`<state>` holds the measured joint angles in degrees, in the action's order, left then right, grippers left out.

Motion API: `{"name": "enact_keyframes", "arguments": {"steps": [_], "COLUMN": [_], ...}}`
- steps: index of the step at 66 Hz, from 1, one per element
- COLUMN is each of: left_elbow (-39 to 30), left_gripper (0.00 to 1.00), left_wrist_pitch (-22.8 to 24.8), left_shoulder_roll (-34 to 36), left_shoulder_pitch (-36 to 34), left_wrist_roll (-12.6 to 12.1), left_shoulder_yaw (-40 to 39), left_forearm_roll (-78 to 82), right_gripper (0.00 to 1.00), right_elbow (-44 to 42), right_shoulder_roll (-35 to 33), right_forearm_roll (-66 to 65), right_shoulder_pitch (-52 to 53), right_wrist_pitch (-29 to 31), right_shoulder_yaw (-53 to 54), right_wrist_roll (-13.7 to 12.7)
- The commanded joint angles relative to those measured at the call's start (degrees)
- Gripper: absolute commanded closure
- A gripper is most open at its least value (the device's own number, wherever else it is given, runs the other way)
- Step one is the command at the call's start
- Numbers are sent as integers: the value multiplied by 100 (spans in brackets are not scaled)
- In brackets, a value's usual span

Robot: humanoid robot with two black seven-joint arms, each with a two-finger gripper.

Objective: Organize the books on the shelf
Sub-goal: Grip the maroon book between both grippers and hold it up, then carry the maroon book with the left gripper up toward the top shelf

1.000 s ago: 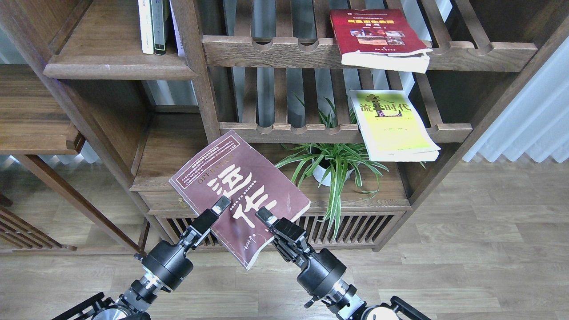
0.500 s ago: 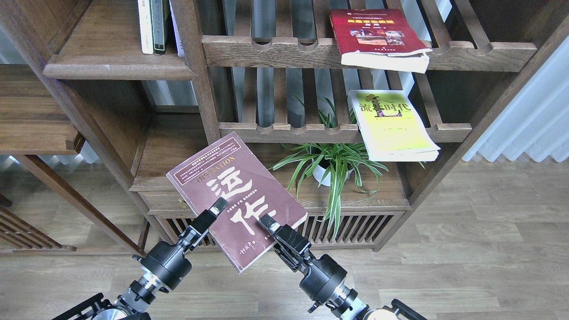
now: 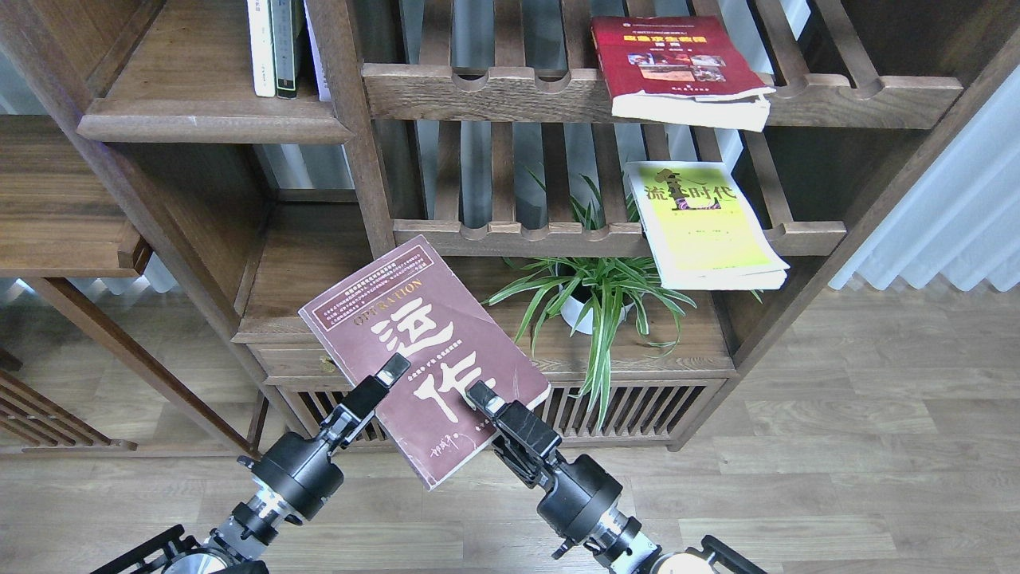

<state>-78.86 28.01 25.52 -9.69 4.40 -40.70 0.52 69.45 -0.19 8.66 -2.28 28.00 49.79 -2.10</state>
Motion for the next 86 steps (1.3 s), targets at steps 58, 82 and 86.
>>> {"name": "enact_keyframes", "arguments": {"steps": [58, 82, 86], "left_elbow": [-24, -24, -24], "left_gripper": [93, 91, 90], "left_wrist_pitch": [-1, -1, -1], "left_shoulder_roll": [885, 885, 858], "left_shoulder_pitch": [-314, -1272, -1272], "left_wrist_roll": [-625, -633, -756], "left_shoulder_yaw": [-3383, -3620, -3726], "left_forearm_roll": [98, -43, -34], "right_gripper": [19, 18, 17], "right_elbow": [-116, -125, -125], "right_shoulder_roll": [-113, -113, -113], "right_forearm_roll": [-84, -93, -93], "right_shoulder_pitch": [140, 140, 140], "right_wrist_pitch": [0, 0, 0], "right_shoulder_yaw": [13, 13, 13], "right_wrist_roll": [8, 8, 8]}}
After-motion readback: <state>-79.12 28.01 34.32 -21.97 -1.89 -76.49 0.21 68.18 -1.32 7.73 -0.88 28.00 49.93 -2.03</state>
